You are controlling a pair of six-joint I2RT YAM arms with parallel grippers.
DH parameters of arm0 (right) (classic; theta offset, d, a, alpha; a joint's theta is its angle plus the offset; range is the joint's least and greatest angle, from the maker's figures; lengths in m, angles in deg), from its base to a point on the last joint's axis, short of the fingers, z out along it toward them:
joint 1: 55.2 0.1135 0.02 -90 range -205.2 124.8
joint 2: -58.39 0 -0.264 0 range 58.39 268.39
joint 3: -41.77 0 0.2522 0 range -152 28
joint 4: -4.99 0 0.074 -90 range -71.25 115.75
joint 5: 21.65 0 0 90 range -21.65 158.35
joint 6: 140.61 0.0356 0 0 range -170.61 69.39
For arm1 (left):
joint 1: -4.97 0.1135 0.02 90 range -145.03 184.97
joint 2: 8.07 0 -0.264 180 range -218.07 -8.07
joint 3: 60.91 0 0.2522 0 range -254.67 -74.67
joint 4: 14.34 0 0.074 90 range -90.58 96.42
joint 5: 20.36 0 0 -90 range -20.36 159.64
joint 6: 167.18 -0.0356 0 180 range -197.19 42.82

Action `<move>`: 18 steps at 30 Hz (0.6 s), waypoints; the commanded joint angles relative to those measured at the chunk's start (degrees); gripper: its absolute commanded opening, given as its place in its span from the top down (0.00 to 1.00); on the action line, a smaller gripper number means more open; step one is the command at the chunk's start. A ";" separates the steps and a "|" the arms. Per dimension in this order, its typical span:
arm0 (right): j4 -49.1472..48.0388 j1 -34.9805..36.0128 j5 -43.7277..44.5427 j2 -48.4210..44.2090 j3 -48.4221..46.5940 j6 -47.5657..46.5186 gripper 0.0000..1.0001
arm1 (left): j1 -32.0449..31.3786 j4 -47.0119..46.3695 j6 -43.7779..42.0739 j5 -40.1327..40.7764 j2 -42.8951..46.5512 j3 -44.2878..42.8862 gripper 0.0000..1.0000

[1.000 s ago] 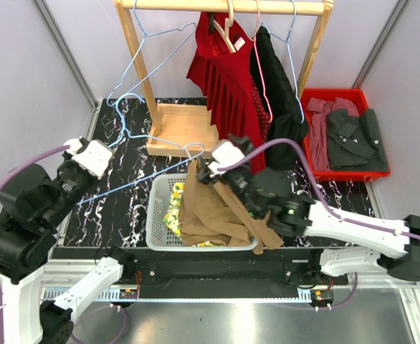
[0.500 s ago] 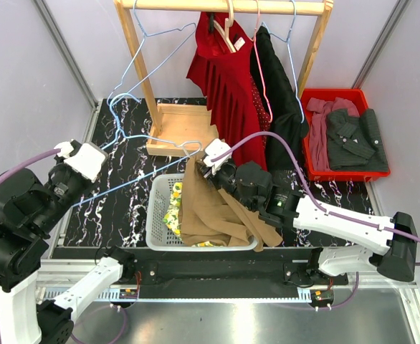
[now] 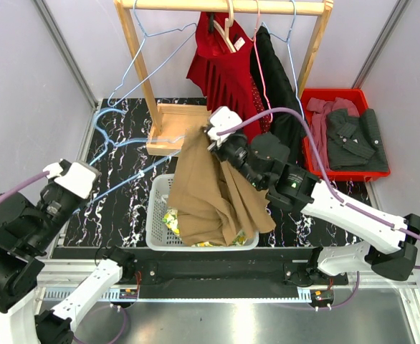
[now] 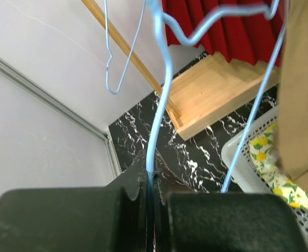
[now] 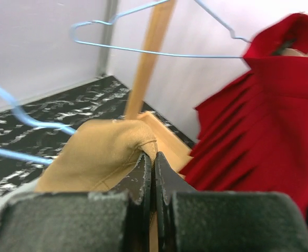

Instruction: Remove the skirt from the hanger

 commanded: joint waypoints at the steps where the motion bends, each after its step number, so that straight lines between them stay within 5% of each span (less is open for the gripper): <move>1: -2.82 -2.20 4.21 -2.41 -2.28 -4.83 1.00 | 0.01 2.71 -0.82 1.31 1.90 2.12 1.00; 13: 1.74 -3.35 3.25 -2.50 6.68 2.45 1.00 | 0.01 3.52 -2.32 3.24 1.91 0.46 1.00; 18: 3.24 -3.26 -7.52 0.22 11.86 15.34 1.00 | 0.01 -10.24 0.57 12.54 -0.64 -3.85 1.00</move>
